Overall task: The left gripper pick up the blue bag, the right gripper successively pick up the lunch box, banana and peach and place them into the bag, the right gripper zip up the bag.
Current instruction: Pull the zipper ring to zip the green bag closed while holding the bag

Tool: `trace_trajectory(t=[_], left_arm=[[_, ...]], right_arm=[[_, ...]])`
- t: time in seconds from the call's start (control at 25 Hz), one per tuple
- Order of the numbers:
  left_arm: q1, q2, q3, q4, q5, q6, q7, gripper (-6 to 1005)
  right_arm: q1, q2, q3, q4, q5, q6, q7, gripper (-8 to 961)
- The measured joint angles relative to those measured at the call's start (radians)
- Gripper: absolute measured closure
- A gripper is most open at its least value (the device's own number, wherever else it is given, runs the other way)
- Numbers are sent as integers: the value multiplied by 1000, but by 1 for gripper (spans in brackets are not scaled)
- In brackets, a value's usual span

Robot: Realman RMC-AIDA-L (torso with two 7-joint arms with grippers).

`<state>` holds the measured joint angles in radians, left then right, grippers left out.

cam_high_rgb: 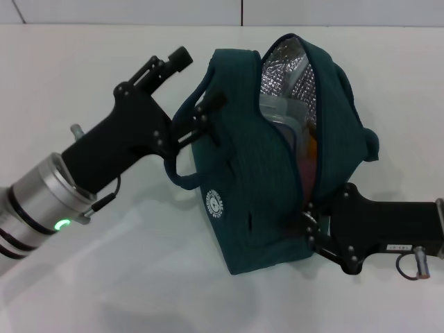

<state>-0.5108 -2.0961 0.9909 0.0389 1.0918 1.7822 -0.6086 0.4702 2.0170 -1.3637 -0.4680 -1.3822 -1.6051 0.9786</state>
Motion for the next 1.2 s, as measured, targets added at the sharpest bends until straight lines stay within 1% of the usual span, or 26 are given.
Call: trace_trajectory(t=[0.08,0.2,0.28,0.4,0.44,0.48,0.68,0.76,0.84,0.92,1.0,1.12,1.2], left_arm=[[13,4,0,28,0,1,-58,278],[60,8,5,80,2,8,-77,230],[108,10,13,117,12,21,-78,197],[197,15,28,166,47,37,-52,149],[252,15,36,191,75,38,-14,133],[283,14,39,196,89,33,9,132],[348,9,54,186,110,-10,56,130],[351,7,70,172,111,-40,58,137],[331,7,89,148,111,-65,57,137],[286,6,105,103,109,-89,53,138],[229,5,106,44,102,-119,51,138],[162,1,101,-18,99,-158,50,139],[143,-1,103,-27,99,-163,50,139]], right_arm=[[6,2,0,0,0,0,0,918],[10,5,0,-6,1,-1,-1,918],[15,5,0,-9,13,-2,-2,918],[25,5,-1,-9,65,-4,-2,919],[30,5,-1,-9,81,0,-2,919],[36,4,-1,-7,98,7,-2,919],[65,7,-1,0,163,52,-3,919],[75,8,-2,0,177,60,-3,919],[81,9,-4,1,186,63,-3,918],[85,10,-6,3,199,63,-3,918],[86,11,-9,4,206,60,-3,918],[86,11,-11,5,207,53,-3,918],[84,11,-12,5,209,51,-2,918]])
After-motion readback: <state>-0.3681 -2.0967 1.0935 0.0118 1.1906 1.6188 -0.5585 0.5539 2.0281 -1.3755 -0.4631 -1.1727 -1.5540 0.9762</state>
